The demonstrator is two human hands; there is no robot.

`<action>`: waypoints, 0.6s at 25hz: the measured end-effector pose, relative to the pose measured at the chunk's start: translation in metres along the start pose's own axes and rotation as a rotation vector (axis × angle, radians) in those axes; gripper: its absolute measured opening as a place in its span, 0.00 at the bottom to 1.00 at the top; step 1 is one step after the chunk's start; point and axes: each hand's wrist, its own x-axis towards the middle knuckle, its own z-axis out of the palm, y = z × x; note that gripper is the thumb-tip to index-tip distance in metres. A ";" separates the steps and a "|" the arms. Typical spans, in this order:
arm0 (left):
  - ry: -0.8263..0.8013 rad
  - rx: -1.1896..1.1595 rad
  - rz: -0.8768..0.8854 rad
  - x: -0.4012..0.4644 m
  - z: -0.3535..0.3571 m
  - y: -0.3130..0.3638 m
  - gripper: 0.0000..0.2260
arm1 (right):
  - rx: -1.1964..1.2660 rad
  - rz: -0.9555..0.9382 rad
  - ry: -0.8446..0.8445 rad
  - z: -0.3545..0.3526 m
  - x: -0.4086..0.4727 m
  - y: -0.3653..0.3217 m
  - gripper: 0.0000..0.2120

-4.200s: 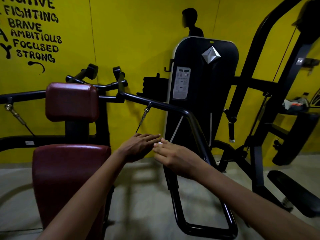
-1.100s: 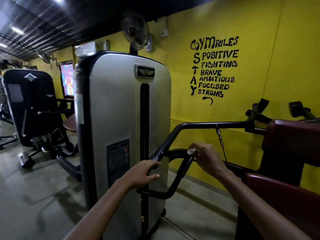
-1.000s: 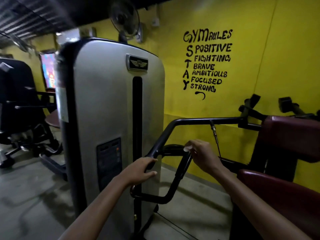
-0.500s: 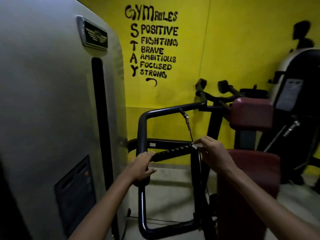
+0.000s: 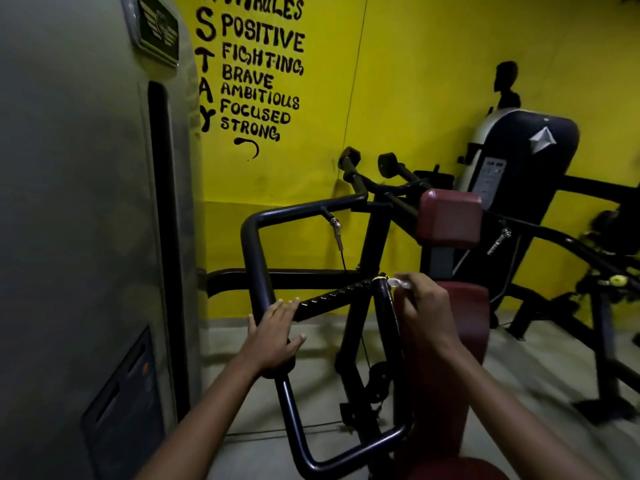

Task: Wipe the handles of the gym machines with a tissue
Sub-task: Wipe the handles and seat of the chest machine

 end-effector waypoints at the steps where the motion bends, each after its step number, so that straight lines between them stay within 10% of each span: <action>1: 0.008 0.013 0.005 0.000 0.001 0.000 0.31 | 0.003 0.002 0.000 0.002 0.001 -0.003 0.08; 15: 0.082 0.085 0.115 0.002 0.006 -0.009 0.37 | -0.410 -0.227 -0.179 0.034 0.002 0.010 0.28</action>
